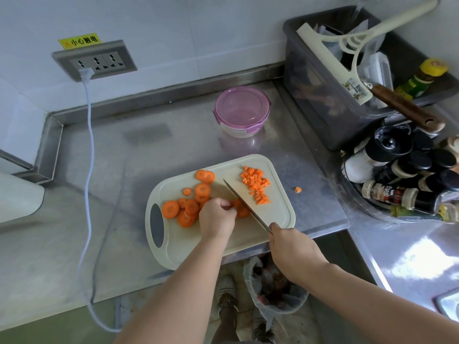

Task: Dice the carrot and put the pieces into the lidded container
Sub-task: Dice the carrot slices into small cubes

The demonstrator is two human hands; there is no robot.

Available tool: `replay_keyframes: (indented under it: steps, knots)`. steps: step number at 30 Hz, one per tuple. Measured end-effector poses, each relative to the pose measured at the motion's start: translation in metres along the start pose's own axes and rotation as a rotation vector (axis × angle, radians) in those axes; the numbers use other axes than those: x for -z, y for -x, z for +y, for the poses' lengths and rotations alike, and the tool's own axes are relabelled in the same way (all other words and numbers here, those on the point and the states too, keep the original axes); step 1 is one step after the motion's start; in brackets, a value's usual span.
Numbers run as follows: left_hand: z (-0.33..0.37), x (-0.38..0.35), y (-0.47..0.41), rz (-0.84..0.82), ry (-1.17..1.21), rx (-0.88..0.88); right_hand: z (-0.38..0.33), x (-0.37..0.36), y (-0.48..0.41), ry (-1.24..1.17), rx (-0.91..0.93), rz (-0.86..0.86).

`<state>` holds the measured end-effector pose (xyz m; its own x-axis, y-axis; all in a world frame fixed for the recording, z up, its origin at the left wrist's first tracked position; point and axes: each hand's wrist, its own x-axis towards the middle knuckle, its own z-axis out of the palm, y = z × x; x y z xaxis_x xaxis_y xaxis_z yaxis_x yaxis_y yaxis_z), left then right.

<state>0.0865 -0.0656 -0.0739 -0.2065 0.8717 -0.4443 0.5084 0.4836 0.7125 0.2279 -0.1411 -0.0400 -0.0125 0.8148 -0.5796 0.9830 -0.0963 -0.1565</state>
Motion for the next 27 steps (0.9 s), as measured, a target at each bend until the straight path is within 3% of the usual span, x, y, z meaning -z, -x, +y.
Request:
replay_keyframes:
  steps: [11,27]
  knots:
    - [0.000,-0.001,0.005,-0.001,0.052,0.008,0.003,0.005,0.006,-0.132,0.056,0.159]
    - [0.002,0.001,0.008,0.011,0.050,-0.008,-0.001,0.001,0.007,-0.015,0.059,0.095]
